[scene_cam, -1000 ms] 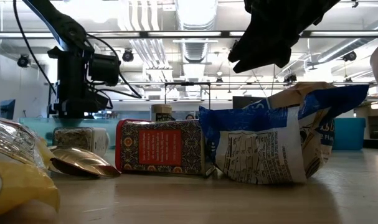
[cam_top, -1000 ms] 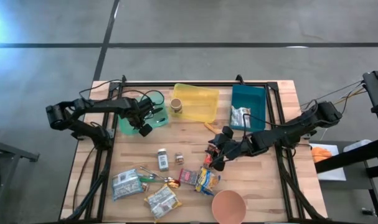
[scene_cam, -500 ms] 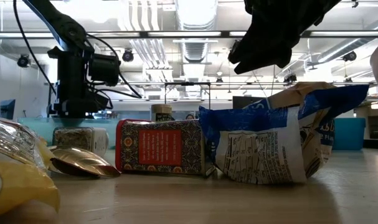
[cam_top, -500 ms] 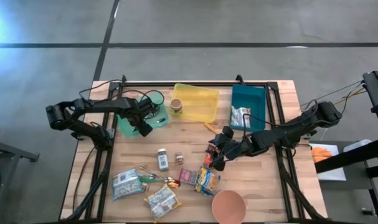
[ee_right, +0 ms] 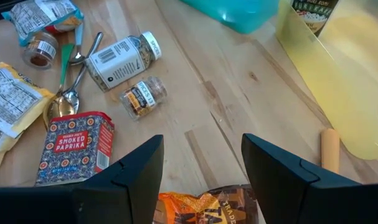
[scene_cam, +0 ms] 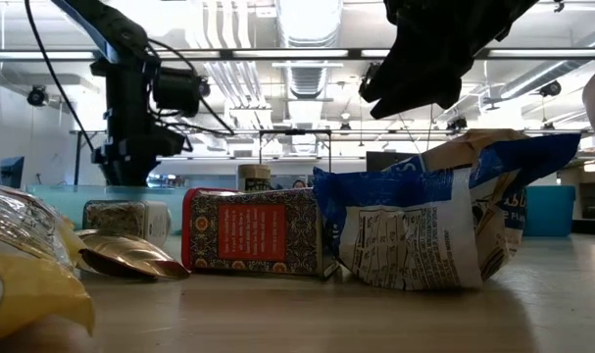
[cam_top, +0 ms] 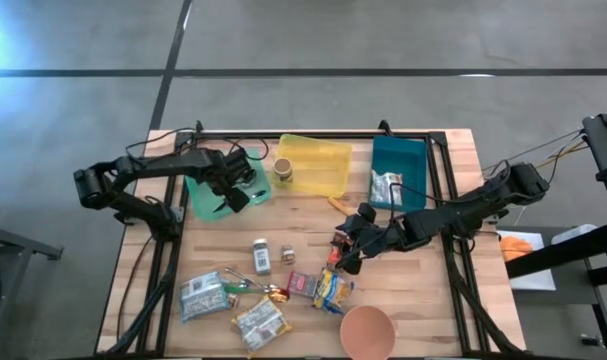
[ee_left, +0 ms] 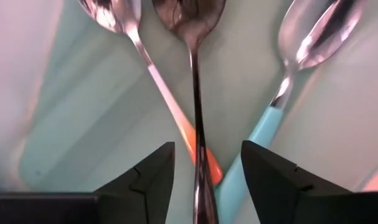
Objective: Pick & Place Food Item
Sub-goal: Put the yellow spoon into the green bin
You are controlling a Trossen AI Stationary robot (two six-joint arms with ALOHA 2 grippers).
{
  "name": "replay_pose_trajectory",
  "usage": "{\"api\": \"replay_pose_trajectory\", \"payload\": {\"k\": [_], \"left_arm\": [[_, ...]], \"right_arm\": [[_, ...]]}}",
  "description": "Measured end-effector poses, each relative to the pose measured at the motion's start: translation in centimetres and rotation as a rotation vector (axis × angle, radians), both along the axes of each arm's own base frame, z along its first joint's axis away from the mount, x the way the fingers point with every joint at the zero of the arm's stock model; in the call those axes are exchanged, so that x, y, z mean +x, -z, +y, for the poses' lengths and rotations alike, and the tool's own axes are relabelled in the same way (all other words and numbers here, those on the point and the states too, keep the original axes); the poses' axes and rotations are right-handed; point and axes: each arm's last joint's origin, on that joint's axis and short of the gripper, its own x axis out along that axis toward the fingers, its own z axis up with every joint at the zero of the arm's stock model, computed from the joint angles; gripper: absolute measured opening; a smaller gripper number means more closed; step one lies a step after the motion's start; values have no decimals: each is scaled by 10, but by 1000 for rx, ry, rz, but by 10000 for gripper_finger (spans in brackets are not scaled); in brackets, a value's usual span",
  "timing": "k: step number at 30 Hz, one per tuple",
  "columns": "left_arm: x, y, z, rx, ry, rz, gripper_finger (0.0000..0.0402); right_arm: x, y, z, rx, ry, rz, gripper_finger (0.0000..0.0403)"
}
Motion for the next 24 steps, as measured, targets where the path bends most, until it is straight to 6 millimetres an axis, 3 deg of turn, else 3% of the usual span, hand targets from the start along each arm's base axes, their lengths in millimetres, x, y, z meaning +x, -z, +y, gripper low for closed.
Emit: {"api": "replay_pose_trajectory", "payload": {"k": [9, 14, 19, 24], "left_arm": [[-1, -19, 0, 49, 0, -71, 191], [-10, -40, -6, 108, -5, -172, 191], [-10, -60, -13, 178, 2, -337, 191], [4, -68, -23, 198, 81, -473, 191]], "right_arm": [[0, 1, -1, 28, 32, -2, 213], [-5, 4, -7, -4, 152, 23, 213], [-7, 5, -27, 23, 263, 134, 213], [-6, 7, -56, 90, 274, 254, 213]]}}
